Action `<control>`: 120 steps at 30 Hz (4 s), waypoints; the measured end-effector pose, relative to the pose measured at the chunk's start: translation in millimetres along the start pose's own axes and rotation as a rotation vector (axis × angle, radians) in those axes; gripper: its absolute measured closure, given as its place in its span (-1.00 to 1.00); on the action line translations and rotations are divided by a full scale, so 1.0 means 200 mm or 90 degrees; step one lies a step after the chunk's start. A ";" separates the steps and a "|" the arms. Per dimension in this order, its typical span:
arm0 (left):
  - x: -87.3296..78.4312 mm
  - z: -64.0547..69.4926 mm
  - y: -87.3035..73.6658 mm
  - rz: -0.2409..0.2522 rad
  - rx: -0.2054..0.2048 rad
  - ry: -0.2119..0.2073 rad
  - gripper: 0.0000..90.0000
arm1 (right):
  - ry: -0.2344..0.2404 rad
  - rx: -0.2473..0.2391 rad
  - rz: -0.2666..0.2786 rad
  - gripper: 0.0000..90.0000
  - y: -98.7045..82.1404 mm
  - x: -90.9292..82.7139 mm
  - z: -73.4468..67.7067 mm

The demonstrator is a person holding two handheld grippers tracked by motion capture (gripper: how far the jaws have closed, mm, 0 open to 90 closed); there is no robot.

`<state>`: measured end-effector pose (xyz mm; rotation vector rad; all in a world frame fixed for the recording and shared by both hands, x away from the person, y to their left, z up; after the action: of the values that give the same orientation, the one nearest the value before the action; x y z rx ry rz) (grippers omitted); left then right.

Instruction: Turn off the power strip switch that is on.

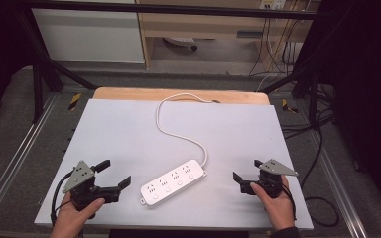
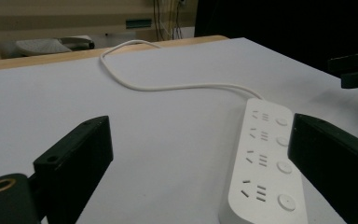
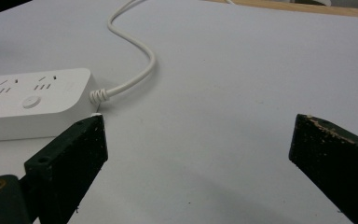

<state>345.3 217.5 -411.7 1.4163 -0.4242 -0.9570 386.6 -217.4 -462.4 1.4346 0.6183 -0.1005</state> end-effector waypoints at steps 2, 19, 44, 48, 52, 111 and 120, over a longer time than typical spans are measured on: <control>0.02 0.02 0.01 0.000 -0.001 -0.007 -0.85 | 0.000 -0.001 -0.001 -0.90 0.00 0.00 0.00; 0.14 0.05 0.09 -0.014 -0.002 -0.027 -0.85 | -0.002 0.004 -0.005 -0.89 -0.01 0.00 0.01; 0.38 0.15 0.15 -0.046 0.015 -0.072 -0.84 | -0.005 0.011 -0.004 -0.87 -0.01 0.00 0.02; 0.41 0.16 0.15 -0.053 0.017 -0.075 -0.84 | -0.005 0.010 -0.004 -0.87 -0.01 0.00 0.02; 0.43 0.17 0.15 -0.054 0.018 -0.077 -0.84 | -0.006 0.007 -0.003 -0.87 -0.01 0.00 0.02; 0.64 0.25 0.03 -0.138 0.012 -0.142 0.41 | -0.005 0.006 -0.009 -0.88 -0.01 0.00 0.02; 0.65 0.26 0.03 -0.141 0.007 -0.150 0.70 | -0.005 0.007 -0.008 -0.88 -0.01 0.00 0.02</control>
<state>383.4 84.6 -434.9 1.3848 -0.4527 -1.3119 387.8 -221.9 -464.6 1.4401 0.6214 -0.1199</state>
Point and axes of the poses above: each handheld gripper's, and its own axes: x roughly forward along the jaws, y roughly out of its top, z roughly to its right, the point moved 6 cm from there along x, roughly forward along the jaws, and after that the axes turned 12 degrees about -y, right-handed, at the moved point
